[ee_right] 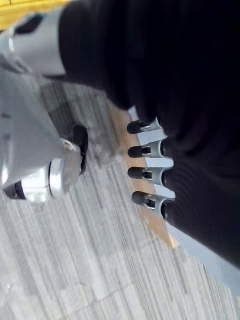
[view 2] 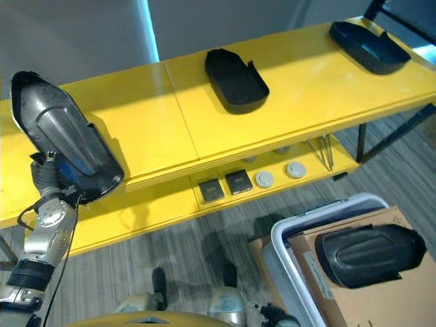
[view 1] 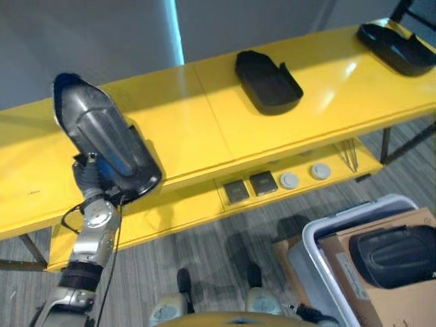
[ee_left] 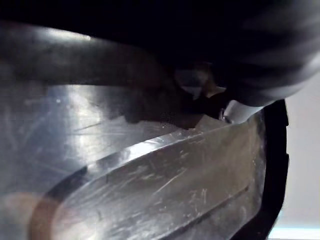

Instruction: Move parts from the plastic box to the shelf.

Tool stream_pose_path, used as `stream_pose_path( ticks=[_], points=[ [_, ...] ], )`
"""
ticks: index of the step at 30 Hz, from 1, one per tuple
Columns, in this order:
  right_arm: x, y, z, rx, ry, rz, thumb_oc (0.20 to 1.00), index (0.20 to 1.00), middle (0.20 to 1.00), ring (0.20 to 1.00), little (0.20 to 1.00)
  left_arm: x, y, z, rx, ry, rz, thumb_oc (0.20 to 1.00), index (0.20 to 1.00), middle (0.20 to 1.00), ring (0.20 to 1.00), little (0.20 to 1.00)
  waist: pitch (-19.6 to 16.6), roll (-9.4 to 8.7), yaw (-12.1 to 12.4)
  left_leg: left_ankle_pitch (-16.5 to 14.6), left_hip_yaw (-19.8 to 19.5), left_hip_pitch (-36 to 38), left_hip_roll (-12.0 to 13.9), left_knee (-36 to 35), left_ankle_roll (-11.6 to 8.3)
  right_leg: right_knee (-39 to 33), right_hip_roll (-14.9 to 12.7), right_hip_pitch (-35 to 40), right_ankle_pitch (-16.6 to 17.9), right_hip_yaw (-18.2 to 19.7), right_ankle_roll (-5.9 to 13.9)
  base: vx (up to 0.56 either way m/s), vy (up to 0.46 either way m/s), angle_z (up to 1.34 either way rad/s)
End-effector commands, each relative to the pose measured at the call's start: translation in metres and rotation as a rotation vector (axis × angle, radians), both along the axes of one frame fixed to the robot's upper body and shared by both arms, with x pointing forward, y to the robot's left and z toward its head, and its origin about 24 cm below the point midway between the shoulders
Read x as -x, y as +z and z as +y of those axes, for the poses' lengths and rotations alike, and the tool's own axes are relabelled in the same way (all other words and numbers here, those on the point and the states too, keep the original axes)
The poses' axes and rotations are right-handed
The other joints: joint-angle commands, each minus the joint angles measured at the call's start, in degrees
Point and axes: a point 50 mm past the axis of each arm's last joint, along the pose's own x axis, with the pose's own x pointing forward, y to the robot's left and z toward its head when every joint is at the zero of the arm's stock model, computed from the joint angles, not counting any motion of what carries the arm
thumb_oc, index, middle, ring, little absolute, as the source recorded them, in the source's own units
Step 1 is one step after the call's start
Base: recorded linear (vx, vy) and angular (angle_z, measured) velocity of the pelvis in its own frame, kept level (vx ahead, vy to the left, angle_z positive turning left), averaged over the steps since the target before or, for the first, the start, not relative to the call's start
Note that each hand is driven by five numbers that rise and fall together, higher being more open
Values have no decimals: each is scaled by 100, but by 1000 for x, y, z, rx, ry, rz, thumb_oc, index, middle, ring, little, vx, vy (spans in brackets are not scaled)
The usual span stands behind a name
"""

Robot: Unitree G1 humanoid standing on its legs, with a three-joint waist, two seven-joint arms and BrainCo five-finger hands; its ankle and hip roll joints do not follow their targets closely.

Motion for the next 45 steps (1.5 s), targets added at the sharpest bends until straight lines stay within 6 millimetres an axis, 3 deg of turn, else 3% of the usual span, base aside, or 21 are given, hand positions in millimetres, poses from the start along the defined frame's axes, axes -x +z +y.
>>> stream_pose_path(
  ticks=[1, 6, 15, 19, 20, 21, 31, 36, 40, 45],
  points=[
    [-26, 9, -7, 52, 74, -64, 1000, 1000, 1000, 1000, 1000, -31, 58, 4, -27, -40, -209, 200, 200, 200, 200, 200, 309, 1, -42, -120, -11, -472, 184, 58, -233, 30, 120, 157, -532, -2, -177, -60, 45, -19],
    [-44, 17, -9, 73, 149, -120, 1000, 1000, 1000, 1000, 1000, -43, 71, 24, -92, -50, -170, 200, 200, 200, 200, 200, 503, 70, -168, -77, 23, -562, 178, 39, -257, 21, 145, -46, -490, 106, -187, -8, 28, -19],
    [-59, 26, -16, 104, 173, -171, 1000, 1000, 1000, 1000, 1000, -60, 66, 53, -129, -80, 23, 200, 200, 200, 200, 200, 788, 158, -358, -34, 13, -666, 165, -32, -280, 39, 174, -362, -413, 227, -203, 0, 19, -8],
    [-70, 32, -17, 102, 194, -194, 1000, 1000, 1000, 1000, 1000, -66, 73, 67, -131, -60, 50, 200, 200, 200, 200, 200, 950, 188, -438, -36, 12, -705, 176, -43, -288, 73, 184, -500, -387, 276, -215, -3, 8, -1],
    [-71, 32, -16, 99, 196, -196, 1000, 1000, 1000, 1000, 1000, -67, 73, 67, -117, -65, 57, 479, 479, 479, 479, 479, 963, 182, -443, -38, 8, -706, 181, -43, -289, 77, 187, -517, -381, 279, -218, 0, 0, 0],
    [-74, 32, -13, 95, 199, -204, 1000, 1000, 1000, 1000, 1000, -68, 72, 67, -119, -43, 77, 1000, 1000, 1000, 1000, 1000, 987, 173, -439, -56, -11, -707, 181, -43, -286, 81, 197, -542, -379, 279, -215, 0, 0, 0],
    [-83, 32, -2, 63, 203, -223, 1000, 1000, 1000, 1000, 1000, -67, 64, 78, -246, 93, 247, 1000, 1000, 1000, 1000, 1000, 927, 139, -437, -82, -19, -600, 229, -43, -278, 111, 253, -462, -416, 246, -249, -2, -23, 1],
    [-72, 27, -2, 40, 179, -188, 1000, 1000, 1000, 1000, 1000, -63, 50, 81, -403, 161, 400, 1000, 1000, 1000, 1000, 1000, 628, 82, -440, -47, 73, -401, 318, -43, -307, 81, 284, -169, -447, 196, -232, 62, -28, 7],
    [-56, 19, -2, 18, 167, -130, 1000, 1000, 1000, 1000, 1000, -67, 57, 81, -536, 163, 440, 1000, 1000, 1000, 1000, 1000, 306, 34, -461, -59, 214, -204, 400, -26, -321, 35, 303, 103, -472, 181, -210, 79, -36, -5],
    [-36, 12, -4, 4, 149, -58, 1000, 1000, 1000, 1000, 1000, -73, 73, 79, -568, 171, 392, 1000, 1000, 1000, 1000, 1000, -49, 11, -484, -122, 330, 51, 451, -38, -326, 21, 328, 335, -509, 163, -180, 38, -39, -2]
  ],
)
